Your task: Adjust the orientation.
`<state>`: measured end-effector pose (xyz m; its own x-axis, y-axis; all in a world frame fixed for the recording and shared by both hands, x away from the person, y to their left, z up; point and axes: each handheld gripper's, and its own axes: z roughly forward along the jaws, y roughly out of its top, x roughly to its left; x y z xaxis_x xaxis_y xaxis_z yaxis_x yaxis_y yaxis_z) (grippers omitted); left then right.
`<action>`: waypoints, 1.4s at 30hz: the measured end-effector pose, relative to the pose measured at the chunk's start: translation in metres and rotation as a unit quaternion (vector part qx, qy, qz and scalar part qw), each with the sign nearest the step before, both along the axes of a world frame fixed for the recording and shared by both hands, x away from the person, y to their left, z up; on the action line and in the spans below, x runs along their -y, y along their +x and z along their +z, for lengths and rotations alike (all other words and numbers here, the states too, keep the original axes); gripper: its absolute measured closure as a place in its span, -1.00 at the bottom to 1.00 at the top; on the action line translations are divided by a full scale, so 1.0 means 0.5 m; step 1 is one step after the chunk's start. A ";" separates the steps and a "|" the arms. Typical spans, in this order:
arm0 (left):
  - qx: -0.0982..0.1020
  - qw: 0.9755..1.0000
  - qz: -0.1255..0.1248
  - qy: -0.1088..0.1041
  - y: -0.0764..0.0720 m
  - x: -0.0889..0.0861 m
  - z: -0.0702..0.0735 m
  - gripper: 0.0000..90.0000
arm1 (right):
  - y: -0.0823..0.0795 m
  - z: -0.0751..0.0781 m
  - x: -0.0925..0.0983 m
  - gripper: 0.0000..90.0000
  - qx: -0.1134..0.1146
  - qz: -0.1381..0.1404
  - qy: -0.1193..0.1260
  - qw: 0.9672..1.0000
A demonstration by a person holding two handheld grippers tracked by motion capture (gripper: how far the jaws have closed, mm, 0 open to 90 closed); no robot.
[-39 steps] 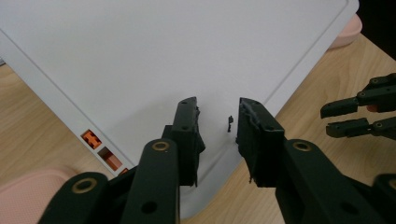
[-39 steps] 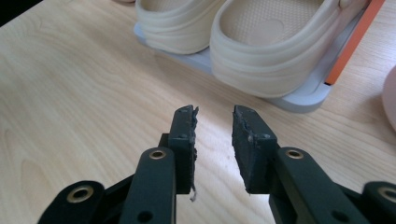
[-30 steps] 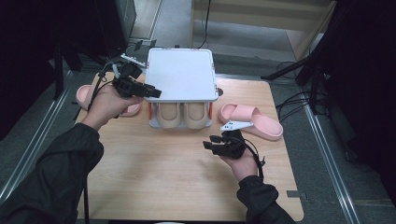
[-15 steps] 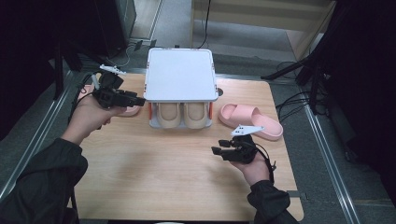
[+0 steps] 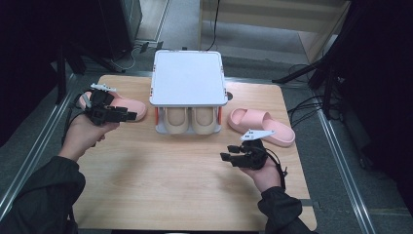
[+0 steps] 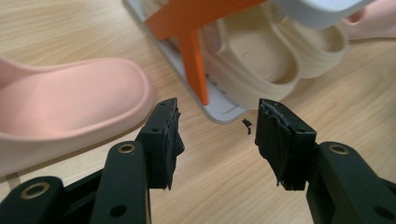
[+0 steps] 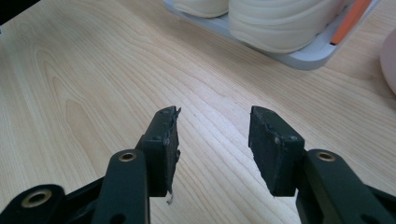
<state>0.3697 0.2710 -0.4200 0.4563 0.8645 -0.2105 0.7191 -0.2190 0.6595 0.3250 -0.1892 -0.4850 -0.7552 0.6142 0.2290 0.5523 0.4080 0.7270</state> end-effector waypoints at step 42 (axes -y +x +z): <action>-0.013 0.985 0.167 0.030 0.139 -0.085 -0.133 0.17 | 0.005 0.006 -0.007 0.14 0.001 0.012 0.002 1.000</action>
